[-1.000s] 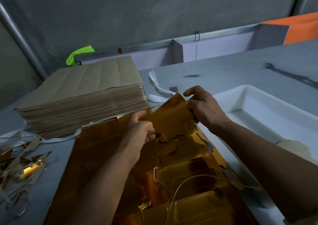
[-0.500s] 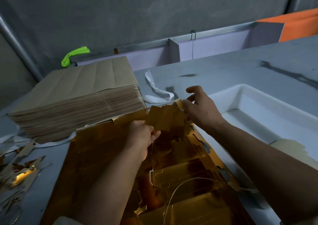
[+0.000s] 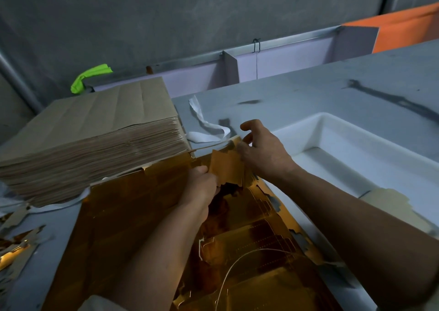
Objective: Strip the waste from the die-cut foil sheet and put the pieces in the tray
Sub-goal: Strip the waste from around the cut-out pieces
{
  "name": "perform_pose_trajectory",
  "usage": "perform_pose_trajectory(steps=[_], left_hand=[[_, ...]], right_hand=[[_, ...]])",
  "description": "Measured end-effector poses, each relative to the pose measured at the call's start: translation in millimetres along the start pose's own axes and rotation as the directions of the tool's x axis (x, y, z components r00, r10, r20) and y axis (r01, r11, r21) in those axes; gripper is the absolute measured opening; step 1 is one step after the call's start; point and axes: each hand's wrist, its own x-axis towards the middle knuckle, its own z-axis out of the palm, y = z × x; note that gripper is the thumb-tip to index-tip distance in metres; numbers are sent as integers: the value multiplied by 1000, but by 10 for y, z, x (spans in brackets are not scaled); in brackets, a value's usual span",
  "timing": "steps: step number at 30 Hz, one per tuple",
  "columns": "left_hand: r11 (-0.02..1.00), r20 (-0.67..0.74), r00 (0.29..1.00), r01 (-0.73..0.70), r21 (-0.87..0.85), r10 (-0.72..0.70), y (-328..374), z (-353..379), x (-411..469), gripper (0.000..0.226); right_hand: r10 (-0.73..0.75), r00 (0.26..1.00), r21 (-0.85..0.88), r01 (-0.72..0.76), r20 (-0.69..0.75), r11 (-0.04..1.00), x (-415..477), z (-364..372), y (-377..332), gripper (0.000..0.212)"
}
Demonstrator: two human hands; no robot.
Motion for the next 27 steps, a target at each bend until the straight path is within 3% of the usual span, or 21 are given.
perform_pose_trajectory(steps=[6, 9, 12, 15, 18, 23, 27], left_hand=[[989, -19, 996, -80, 121, 83, 6, -118, 5, 40], [986, 4, 993, -118, 120, 118, 51, -232, -52, 28], [980, -37, 990, -128, 150, 135, 88, -379, -93, 40], [969, -76, 983, -147, 197, 165, 74, -529, -156, 31], [925, -111, 976, -139, 355, 190, -10, -649, -173, 17], [775, -57, 994, -35, 630, 91, -174, -639, -214, 57], [754, -34, 994, -54, 655, 100, -269, -589, -220, 67]], right_hand=[[-17, 1000, -46, 18, 24, 999, 10, 20, 16, 42], [-50, 998, -87, 53, 35, 995, 5, 17, 18, 41], [-102, 993, -147, 110, 59, 983, -26, 7, 13, 39], [-187, 974, -226, 211, 125, 951, -77, 16, -22, 37], [-249, 938, -289, 314, 240, 904, -133, 35, -73, 36], [-262, 867, -326, 415, 423, 849, -192, 51, -108, 34], [-216, 790, -337, 468, 574, 817, -243, 103, -111, 34]])
